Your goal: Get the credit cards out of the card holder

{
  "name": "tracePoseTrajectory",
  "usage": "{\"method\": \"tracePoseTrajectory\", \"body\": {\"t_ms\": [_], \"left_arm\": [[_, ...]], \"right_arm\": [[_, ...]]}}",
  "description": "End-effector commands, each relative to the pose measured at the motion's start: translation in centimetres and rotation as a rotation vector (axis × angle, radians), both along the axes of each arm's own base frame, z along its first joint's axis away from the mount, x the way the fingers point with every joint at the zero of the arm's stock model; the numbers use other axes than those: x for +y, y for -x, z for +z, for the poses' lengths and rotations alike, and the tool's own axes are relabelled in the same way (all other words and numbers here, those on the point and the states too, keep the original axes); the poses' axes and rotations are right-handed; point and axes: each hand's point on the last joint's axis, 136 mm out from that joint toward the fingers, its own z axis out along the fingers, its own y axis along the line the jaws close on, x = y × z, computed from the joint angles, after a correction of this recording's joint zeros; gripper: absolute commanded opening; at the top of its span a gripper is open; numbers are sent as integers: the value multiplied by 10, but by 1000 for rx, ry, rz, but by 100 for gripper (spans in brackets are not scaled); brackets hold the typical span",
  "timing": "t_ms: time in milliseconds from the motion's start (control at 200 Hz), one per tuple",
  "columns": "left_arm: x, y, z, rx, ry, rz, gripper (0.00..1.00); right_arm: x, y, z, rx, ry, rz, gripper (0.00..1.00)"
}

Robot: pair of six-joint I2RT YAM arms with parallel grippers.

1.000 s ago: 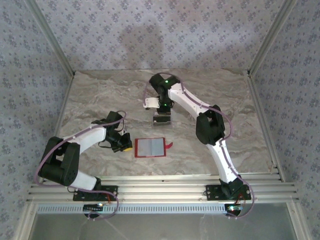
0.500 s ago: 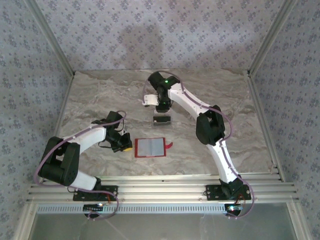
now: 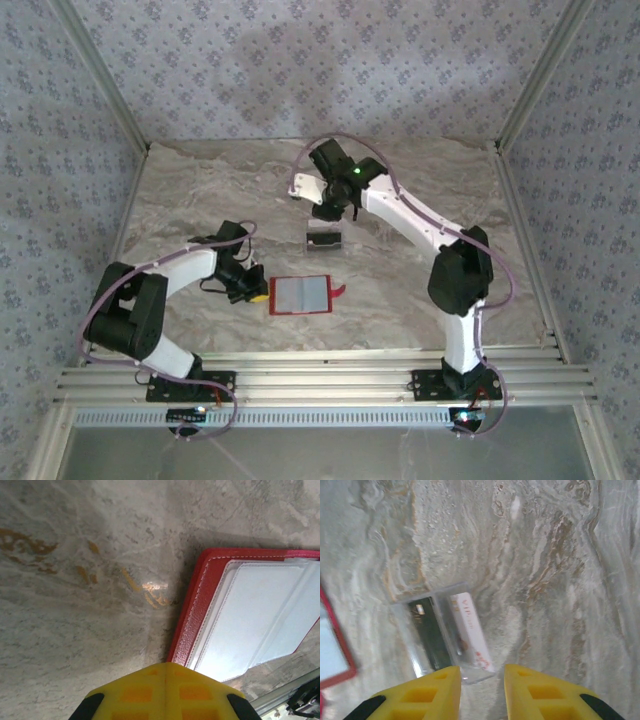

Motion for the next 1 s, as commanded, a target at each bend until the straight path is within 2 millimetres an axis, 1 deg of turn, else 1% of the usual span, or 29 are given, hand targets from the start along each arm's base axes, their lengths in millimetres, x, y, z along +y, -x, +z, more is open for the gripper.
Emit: {"method": "tracePoseTrajectory", "body": {"t_ms": [0,35,80,105,135,205,325,445,580,695,800,899,994], "left_arm": [[-14,-7,8,-24,39,-45,5],[-16,-7,8,-24,41,-50,4],[-18,-8,8,-27,43,-54,4],[-19,-8,8,-25,42,-56,4],[-20,-8,8,-28,44,-58,4],[-23,-8,7,-26,44,-64,3],[-22,-5,-1,-2,31,-66,1],[-18,-2,-7,20,10,-64,0],[-18,-1,-6,12,12,-64,0],[-19,-2,-3,2,19,-65,0],[-20,-2,-2,-4,26,-63,0],[-19,0,-4,0,25,-63,0],[-18,2,-6,4,24,-62,0]], "right_arm": [[13,8,14,48,-231,-215,29],[13,12,14,69,-277,-275,29],[8,19,9,112,-316,-359,29],[11,20,12,124,-362,-390,29],[9,26,7,158,-384,-426,29],[9,37,3,216,-456,-514,27],[4,53,-14,362,-547,-710,24],[9,71,-33,515,-599,-837,22],[28,91,-52,647,-628,-876,22],[51,107,-72,744,-616,-878,24],[73,120,-89,798,-580,-869,24],[92,131,-99,832,-557,-855,24],[101,137,-111,854,-538,-861,23]]}}
